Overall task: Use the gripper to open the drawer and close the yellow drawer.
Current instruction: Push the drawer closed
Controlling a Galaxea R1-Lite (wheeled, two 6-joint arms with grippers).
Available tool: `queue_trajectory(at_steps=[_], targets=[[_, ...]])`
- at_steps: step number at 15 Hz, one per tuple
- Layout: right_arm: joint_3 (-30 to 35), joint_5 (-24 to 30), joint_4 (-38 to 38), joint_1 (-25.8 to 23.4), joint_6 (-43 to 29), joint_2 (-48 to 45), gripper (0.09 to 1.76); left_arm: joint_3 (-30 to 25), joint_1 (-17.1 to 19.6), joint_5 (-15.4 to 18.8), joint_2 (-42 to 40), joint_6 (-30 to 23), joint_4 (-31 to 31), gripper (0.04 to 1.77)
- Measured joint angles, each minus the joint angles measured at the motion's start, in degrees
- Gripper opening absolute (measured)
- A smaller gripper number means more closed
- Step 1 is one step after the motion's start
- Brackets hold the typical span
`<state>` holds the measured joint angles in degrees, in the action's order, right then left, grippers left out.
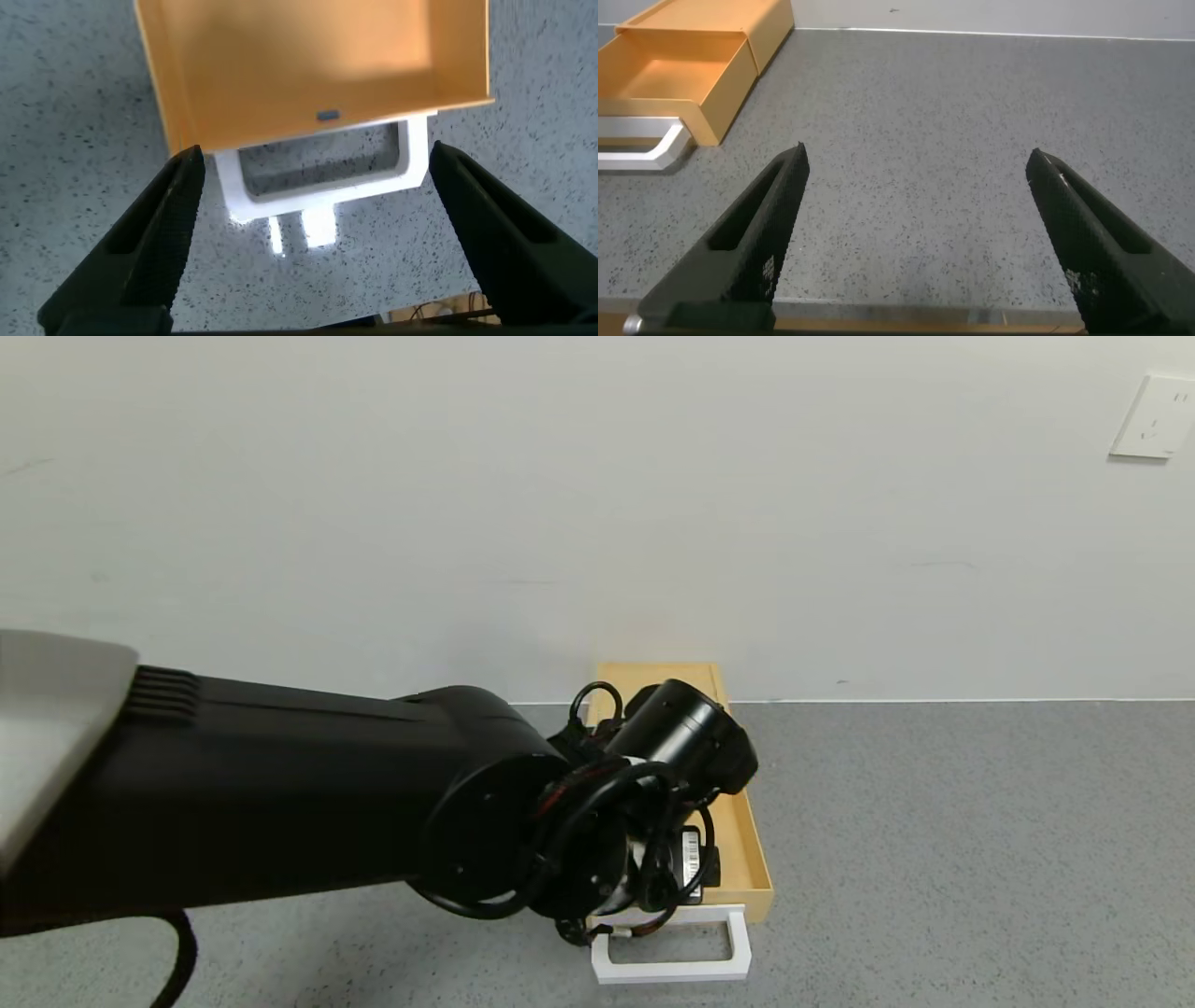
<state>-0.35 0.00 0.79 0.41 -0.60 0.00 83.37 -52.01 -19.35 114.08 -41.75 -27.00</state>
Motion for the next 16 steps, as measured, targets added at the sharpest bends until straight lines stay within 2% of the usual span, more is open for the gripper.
queue_trajectory(at_steps=[7, 9, 14, 16], targets=[[0.0, 0.0, 0.0, 0.0, 0.0, 0.0, 1.71, -0.1, -4.1, 0.0, 5.2, 1.0, -0.1, 1.73], [0.0, 0.0, 0.0, 0.0, 0.0, 0.0, 1.71, -0.5, -5.3, 0.2, 6.0, 2.8, -0.1, 1.73], [0.0, 0.0, 0.0, 0.0, 0.0, 0.0, 1.71, -0.8, -6.3, 1.1, 6.9, 5.8, 0.2, 1.73], [0.0, 0.0, 0.0, 0.0, 0.0, 0.0, 1.71, -1.0, -6.5, 2.6, 7.3, 7.4, 0.2, 1.73]])
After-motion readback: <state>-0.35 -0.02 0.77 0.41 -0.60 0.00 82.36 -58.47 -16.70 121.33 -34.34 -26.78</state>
